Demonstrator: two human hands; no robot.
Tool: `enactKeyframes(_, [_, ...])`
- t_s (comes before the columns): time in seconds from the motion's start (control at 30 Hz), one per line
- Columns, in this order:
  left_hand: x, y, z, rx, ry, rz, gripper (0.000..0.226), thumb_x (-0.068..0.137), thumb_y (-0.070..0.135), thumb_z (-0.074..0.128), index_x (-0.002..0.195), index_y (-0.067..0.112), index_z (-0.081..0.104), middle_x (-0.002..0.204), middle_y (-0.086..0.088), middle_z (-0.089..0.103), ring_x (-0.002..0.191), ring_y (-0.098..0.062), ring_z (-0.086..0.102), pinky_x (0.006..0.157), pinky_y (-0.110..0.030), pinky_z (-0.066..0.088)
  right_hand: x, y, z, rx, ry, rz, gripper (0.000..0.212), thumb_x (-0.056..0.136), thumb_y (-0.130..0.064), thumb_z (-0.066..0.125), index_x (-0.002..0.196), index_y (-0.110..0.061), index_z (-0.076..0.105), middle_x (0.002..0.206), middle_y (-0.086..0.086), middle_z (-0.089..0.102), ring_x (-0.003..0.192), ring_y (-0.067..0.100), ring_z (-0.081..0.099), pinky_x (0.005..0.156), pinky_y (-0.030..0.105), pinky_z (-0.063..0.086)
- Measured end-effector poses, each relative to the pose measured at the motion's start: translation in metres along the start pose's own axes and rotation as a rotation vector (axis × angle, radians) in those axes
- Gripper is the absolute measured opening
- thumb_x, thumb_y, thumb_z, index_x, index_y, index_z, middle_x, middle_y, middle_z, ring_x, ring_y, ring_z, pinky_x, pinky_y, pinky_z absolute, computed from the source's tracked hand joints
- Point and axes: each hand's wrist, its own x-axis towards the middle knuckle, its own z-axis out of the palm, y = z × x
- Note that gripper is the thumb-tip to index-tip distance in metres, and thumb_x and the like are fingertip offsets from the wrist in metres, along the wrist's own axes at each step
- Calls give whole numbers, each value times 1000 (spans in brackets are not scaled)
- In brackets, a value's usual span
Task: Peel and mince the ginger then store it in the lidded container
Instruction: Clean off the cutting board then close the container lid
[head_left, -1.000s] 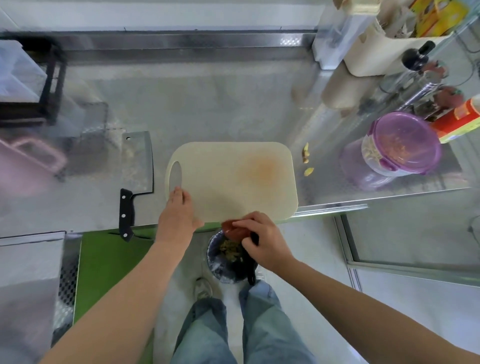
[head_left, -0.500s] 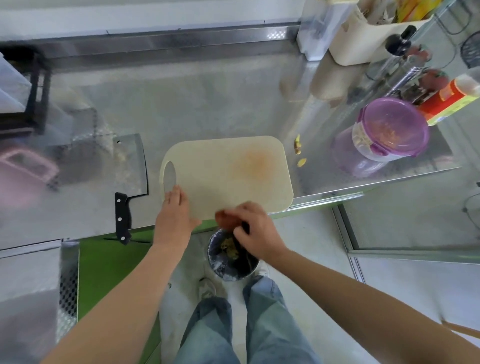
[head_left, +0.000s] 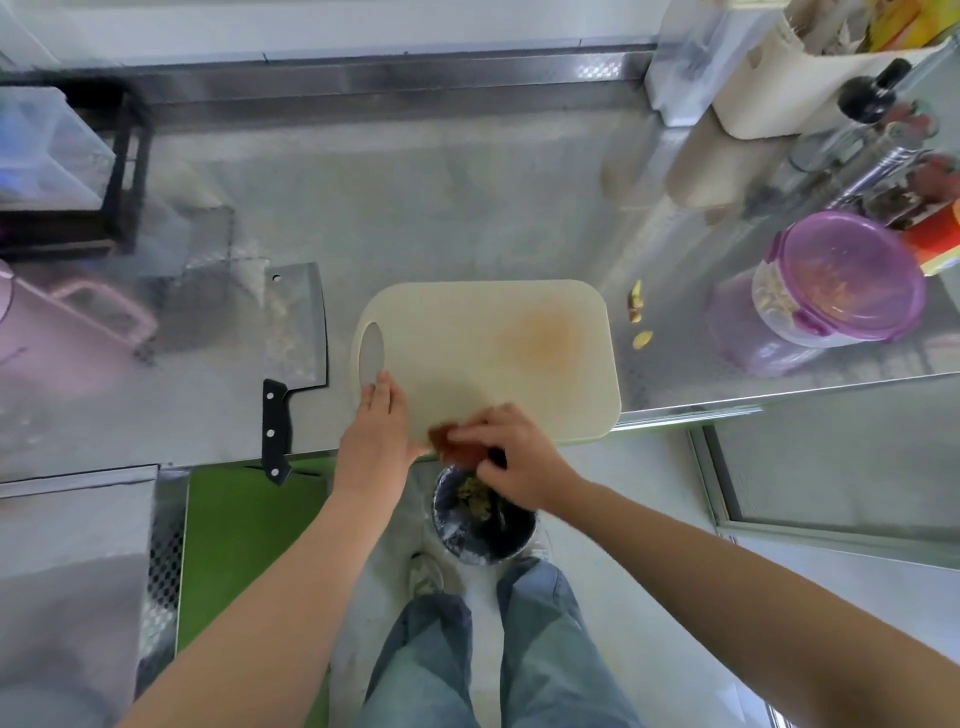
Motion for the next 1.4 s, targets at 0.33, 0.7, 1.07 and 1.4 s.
enactKeyframes(0.33, [0,0,-1,-25,4,9,87,92,40,56,152,1,7,161,-12,3,148,-26,9,114,-34,27,38,21,-50,52,423,224,53,74,2,53,125,-7,62,121,9,60,109,26,48,99,24,37])
enactKeyframes(0.7, [-6,-5,2,-89,84,-4,85,87,42,65,151,7,21,160,-5,14,146,-23,18,104,-37,42,-35,-11,-11,315,-72,402,19,72,-23,52,68,-15,69,63,-8,60,60,2,52,68,30,48])
enactKeyframes(1.07, [0,6,3,-412,281,-431,58,87,36,65,125,-2,43,121,-24,50,108,-39,45,93,-47,40,-26,11,-38,1291,367,1039,34,92,-21,57,110,7,65,84,14,68,69,26,66,63,33,57])
enactKeyframes(1.4, [1,27,-40,-2092,114,-734,23,98,18,45,119,8,46,98,-12,64,79,-27,67,53,-23,56,-1,0,-81,1070,415,753,15,98,-22,54,92,-9,58,85,14,64,71,25,65,71,38,58])
